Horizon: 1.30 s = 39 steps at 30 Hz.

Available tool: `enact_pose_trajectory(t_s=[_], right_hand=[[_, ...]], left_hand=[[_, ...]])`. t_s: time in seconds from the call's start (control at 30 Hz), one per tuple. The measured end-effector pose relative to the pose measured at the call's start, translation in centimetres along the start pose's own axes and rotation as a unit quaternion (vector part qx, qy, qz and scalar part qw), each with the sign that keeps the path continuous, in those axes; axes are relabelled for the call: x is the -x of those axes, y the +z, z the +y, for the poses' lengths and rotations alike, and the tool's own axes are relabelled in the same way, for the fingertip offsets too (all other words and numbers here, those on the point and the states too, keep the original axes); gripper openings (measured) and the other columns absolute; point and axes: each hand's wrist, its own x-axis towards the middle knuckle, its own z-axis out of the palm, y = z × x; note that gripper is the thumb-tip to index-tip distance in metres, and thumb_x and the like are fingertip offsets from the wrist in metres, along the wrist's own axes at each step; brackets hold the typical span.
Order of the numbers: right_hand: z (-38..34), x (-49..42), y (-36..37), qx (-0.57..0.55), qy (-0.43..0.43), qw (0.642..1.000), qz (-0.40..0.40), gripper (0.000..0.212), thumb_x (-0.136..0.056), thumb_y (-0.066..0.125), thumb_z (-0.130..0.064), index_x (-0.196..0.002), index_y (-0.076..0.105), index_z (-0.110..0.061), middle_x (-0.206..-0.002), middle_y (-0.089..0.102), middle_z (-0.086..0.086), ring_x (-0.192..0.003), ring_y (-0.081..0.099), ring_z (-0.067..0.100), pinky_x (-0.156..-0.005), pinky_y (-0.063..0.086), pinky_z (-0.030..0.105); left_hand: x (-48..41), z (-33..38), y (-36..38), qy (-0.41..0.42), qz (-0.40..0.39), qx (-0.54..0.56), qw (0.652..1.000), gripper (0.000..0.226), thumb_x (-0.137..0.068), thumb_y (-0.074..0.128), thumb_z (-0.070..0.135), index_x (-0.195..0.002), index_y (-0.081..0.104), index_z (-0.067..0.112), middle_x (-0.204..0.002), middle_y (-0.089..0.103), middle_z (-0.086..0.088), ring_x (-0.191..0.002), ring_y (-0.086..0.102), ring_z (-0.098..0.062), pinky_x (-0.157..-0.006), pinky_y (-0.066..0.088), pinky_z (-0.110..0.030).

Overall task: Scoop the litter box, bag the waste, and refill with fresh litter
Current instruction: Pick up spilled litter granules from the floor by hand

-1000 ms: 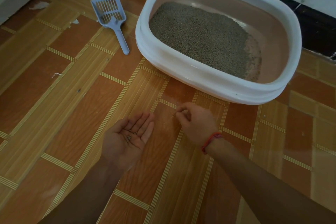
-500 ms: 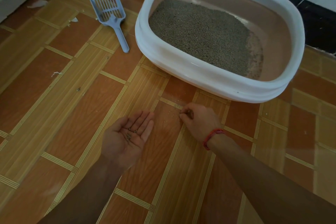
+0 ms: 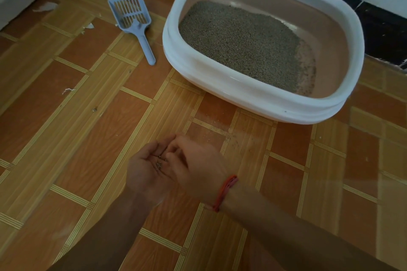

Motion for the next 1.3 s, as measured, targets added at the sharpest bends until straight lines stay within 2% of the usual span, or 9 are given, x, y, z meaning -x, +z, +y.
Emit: enact_pose_trajectory(t_s=[0.07, 0.2, 0.33, 0.4, 0.47, 0.53, 0.7, 0.97, 1.3], right_hand=[[-0.8, 0.0, 0.5, 0.013, -0.025, 1.0, -0.009, 0.012, -0.096, 0.049, -0.03, -0.099, 0.059, -0.025, -0.089, 0.065, -0.009, -0.082, 0.06, 0.009, -0.074, 0.052, 0.036], [-0.5, -0.1, 0.8, 0.013, -0.046, 0.999, 0.003, 0.011, -0.094, 0.052, -0.031, -0.097, 0.061, -0.025, -0.085, 0.064, -0.01, -0.077, 0.059, 0.006, -0.069, 0.052, 0.031], [3.1, -1.0, -0.2, -0.014, 0.033, 0.999, 0.036, 0.013, -0.095, 0.054, -0.027, -0.087, 0.06, -0.018, -0.068, 0.055, -0.013, -0.06, 0.049, -0.009, -0.062, 0.042, 0.021], [5.3, -1.9, -1.5, 0.035, 0.079, 0.993, 0.078, 0.01, -0.095, 0.054, -0.034, -0.089, 0.061, -0.029, -0.063, 0.05, -0.019, -0.058, 0.047, -0.006, -0.057, 0.039, 0.015], [7.2, -2.8, -2.9, 0.055, 0.113, 0.987, 0.101, 0.008, -0.094, 0.054, -0.036, -0.094, 0.062, -0.036, -0.068, 0.05, -0.025, -0.071, 0.054, -0.001, -0.064, 0.048, 0.02], [8.6, -3.4, -3.8, 0.072, 0.132, 0.983, 0.107, 0.011, -0.094, 0.055, -0.033, -0.096, 0.065, -0.035, -0.069, 0.048, -0.027, -0.079, 0.055, 0.004, -0.07, 0.048, 0.025], [9.9, -4.4, -4.0, 0.098, 0.131, 0.981, 0.106, 0.012, -0.093, 0.058, -0.027, -0.092, 0.068, -0.033, -0.065, 0.047, -0.026, -0.066, 0.048, -0.001, -0.068, 0.039, 0.021], [10.6, -5.1, -3.1, 0.098, 0.126, 0.982, 0.098, 0.012, -0.092, 0.058, -0.028, -0.09, 0.068, -0.035, -0.075, 0.058, -0.019, -0.074, 0.053, 0.003, -0.067, 0.04, 0.021], [10.0, -5.3, -3.0, 0.124, 0.142, 0.981, 0.054, 0.013, -0.097, 0.044, -0.029, -0.093, 0.056, -0.031, -0.076, 0.064, -0.007, -0.07, 0.061, 0.016, -0.067, 0.055, 0.037]], left_hand=[[0.2, 0.1, 0.0, -0.015, -0.006, 0.009, 1.0, 0.047, -0.103, 0.033, 0.028, -0.107, 0.069, -0.002, -0.116, 0.07, -0.015, -0.112, 0.068, -0.027, -0.093, 0.054, -0.043], [0.3, 0.4, 0.0, -0.006, -0.007, 0.019, 1.0, 0.049, -0.103, 0.033, 0.027, -0.098, 0.072, -0.002, -0.11, 0.073, -0.016, -0.104, 0.071, -0.027, -0.088, 0.057, -0.043], [0.2, 0.6, 0.0, 0.026, 0.005, 0.025, 0.999, 0.051, -0.101, 0.037, 0.022, -0.085, 0.077, -0.005, -0.104, 0.074, -0.02, -0.099, 0.072, -0.031, -0.088, 0.057, -0.045], [0.1, 0.6, 0.1, 0.031, 0.014, 0.027, 0.999, 0.05, -0.101, 0.039, 0.02, -0.084, 0.077, -0.007, -0.11, 0.072, -0.022, -0.103, 0.071, -0.035, -0.09, 0.054, -0.049], [0.0, 0.6, 0.2, 0.031, 0.019, 0.027, 0.999, 0.049, -0.101, 0.04, 0.02, -0.084, 0.077, -0.007, -0.111, 0.072, -0.022, -0.104, 0.07, -0.035, -0.09, 0.053, -0.051], [-0.2, 0.6, 0.1, 0.03, 0.023, 0.025, 0.999, 0.049, -0.101, 0.04, 0.02, -0.084, 0.077, -0.007, -0.11, 0.072, -0.021, -0.103, 0.071, -0.035, -0.09, 0.053, -0.051], [-0.5, 0.6, 0.2, 0.029, 0.027, 0.024, 0.999, 0.048, -0.1, 0.04, 0.02, -0.085, 0.077, -0.007, -0.111, 0.072, -0.022, -0.105, 0.07, -0.034, -0.09, 0.053, -0.051], [-0.5, 0.8, 0.1, 0.029, 0.031, 0.029, 0.999, 0.047, -0.1, 0.041, 0.02, -0.087, 0.077, -0.007, -0.113, 0.071, -0.021, -0.104, 0.07, -0.034, -0.09, 0.053, -0.051], [-0.5, 0.9, 0.0, 0.032, 0.03, 0.029, 0.999, 0.049, -0.101, 0.039, 0.02, -0.086, 0.077, -0.007, -0.114, 0.071, -0.021, -0.105, 0.07, -0.034, -0.088, 0.055, -0.049]])
